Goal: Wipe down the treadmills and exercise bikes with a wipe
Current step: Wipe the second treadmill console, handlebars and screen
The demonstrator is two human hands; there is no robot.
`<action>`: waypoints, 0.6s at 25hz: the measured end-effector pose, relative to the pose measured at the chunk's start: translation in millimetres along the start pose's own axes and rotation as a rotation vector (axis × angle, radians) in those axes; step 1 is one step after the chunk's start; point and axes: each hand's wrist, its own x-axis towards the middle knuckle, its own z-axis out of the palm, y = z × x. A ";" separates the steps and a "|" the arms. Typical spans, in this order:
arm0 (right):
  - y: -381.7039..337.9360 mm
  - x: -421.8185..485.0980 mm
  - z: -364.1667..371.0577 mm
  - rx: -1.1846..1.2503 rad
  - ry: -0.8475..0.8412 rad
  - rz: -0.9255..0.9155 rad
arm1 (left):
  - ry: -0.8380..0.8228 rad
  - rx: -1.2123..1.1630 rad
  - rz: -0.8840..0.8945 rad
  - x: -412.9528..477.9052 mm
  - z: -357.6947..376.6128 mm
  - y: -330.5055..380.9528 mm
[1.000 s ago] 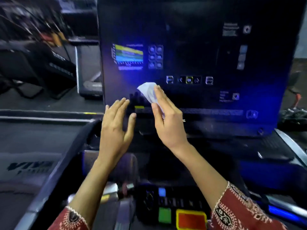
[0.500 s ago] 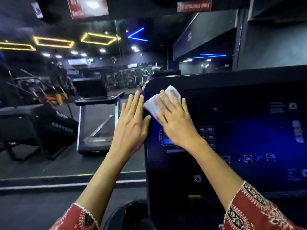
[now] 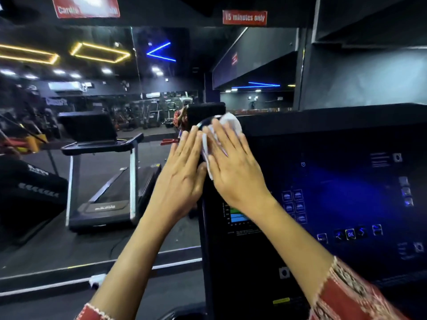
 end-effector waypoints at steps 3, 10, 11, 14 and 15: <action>32.6 33.9 -8.6 -0.046 -0.034 0.130 | 0.030 0.032 0.002 5.5 -3.5 -0.6; 51.0 -46.5 -12.4 -0.054 -0.023 -0.040 | 0.075 0.094 0.045 15.9 6.1 13.1; 61.0 -53.6 -17.7 -0.068 -0.027 -0.020 | 0.071 0.119 0.078 17.1 7.7 16.3; 99.8 -33.3 -28.6 -0.101 -0.009 0.309 | 0.040 0.143 0.104 21.9 13.0 29.0; 102.9 -16.0 -29.4 -0.098 -0.002 0.366 | 0.034 0.139 0.088 24.3 15.1 32.2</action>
